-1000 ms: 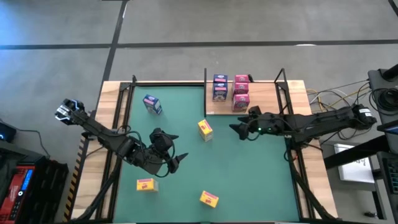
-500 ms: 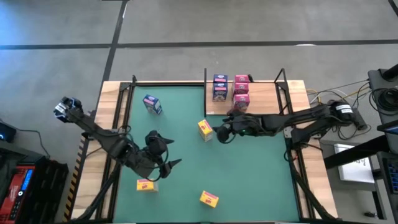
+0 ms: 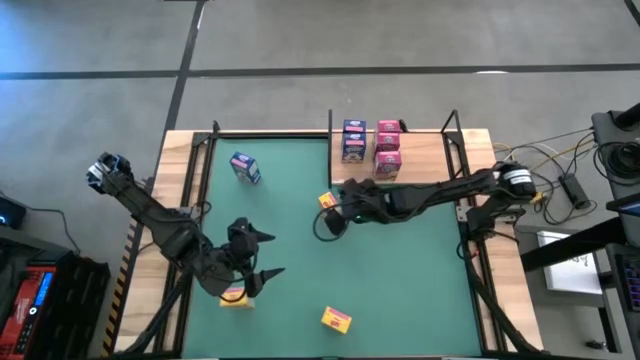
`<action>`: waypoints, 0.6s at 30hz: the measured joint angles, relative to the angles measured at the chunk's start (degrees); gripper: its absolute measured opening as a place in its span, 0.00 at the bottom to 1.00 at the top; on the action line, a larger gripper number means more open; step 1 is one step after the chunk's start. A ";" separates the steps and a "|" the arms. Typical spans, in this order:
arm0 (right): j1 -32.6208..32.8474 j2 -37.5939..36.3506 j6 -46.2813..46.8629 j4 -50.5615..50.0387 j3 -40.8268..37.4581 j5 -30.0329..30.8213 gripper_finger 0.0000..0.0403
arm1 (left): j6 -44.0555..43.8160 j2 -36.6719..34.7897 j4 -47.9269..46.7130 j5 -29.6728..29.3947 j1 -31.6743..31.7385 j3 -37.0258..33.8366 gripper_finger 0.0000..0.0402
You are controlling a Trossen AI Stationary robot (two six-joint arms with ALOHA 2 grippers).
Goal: Stack cereal on shelf
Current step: Put the right yellow cereal box onto the shelf
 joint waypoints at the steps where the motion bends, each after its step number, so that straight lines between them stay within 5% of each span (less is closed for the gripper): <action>1: 0.04 1.05 -0.31 -1.01 1.21 -0.02 0.93 | -0.02 -0.04 -0.01 0.01 -0.22 0.00 0.99; 18: -0.11 8.48 -2.77 -6.75 6.77 1.35 0.88 | -0.90 -0.10 -1.29 -0.02 -1.12 0.00 0.99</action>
